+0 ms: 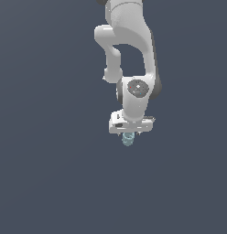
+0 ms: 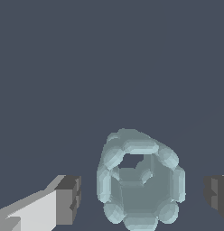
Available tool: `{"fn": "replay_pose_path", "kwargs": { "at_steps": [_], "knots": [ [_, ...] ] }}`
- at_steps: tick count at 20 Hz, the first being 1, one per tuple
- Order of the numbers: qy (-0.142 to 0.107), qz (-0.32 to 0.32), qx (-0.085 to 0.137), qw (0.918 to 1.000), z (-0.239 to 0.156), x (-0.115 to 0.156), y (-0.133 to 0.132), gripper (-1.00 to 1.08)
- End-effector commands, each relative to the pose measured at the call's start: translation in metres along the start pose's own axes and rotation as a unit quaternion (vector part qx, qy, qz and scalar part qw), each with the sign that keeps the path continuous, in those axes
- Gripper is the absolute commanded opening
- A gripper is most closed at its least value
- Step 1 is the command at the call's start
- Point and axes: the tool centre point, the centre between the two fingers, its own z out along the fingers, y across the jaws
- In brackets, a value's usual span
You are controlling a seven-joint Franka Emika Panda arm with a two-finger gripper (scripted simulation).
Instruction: Pick up the object and move it to a goal position.
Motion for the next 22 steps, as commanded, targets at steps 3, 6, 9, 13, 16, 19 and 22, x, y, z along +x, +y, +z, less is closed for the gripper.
{"fn": "replay_pose_path", "kwargs": {
  "at_steps": [3, 6, 9, 13, 16, 19, 22],
  "knots": [
    [0.0, 0.0, 0.0, 1.0, 0.022, -0.001, 0.0, 1.0],
    [0.0, 0.0, 0.0, 1.0, 0.028, 0.0, -0.001, 1.0],
    [0.0, 0.0, 0.0, 1.0, 0.029, 0.0, -0.001, -1.0],
    [0.0, 0.0, 0.0, 1.0, 0.029, 0.0, -0.001, -1.0],
    [0.0, 0.0, 0.0, 1.0, 0.029, 0.0, -0.001, -1.0],
    [0.0, 0.0, 0.0, 1.0, 0.028, 0.0, -0.001, -1.0],
    [0.002, -0.002, 0.0, 1.0, 0.026, 0.001, 0.0, -1.0]
  ]
}}
